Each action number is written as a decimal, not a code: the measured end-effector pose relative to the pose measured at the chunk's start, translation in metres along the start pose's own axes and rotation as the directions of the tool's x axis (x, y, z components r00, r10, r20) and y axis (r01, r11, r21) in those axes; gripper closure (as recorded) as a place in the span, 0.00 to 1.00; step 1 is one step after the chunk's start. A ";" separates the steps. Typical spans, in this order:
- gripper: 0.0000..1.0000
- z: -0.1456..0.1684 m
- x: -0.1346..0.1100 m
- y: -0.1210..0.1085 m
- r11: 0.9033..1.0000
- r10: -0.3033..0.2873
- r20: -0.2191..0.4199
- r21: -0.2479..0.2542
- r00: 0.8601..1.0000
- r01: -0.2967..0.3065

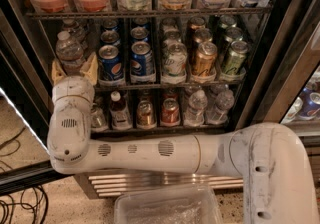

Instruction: Pick water bottle from middle shelf of fridge

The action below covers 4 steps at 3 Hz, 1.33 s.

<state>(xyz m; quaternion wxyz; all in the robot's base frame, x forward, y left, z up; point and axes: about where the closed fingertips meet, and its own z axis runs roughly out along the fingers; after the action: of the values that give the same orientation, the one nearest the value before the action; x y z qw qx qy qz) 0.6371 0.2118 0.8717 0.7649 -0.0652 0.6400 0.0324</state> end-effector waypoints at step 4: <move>0.95 0.004 0.008 0.002 1.000 0.001 -0.016 -0.004 1.000 -0.001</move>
Offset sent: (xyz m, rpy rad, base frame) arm -0.0009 -0.0022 0.0037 0.0712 -0.0330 -0.0080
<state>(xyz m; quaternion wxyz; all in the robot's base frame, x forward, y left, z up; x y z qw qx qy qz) 0.6417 0.2145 0.8645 0.7595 -0.0668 0.6462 0.0336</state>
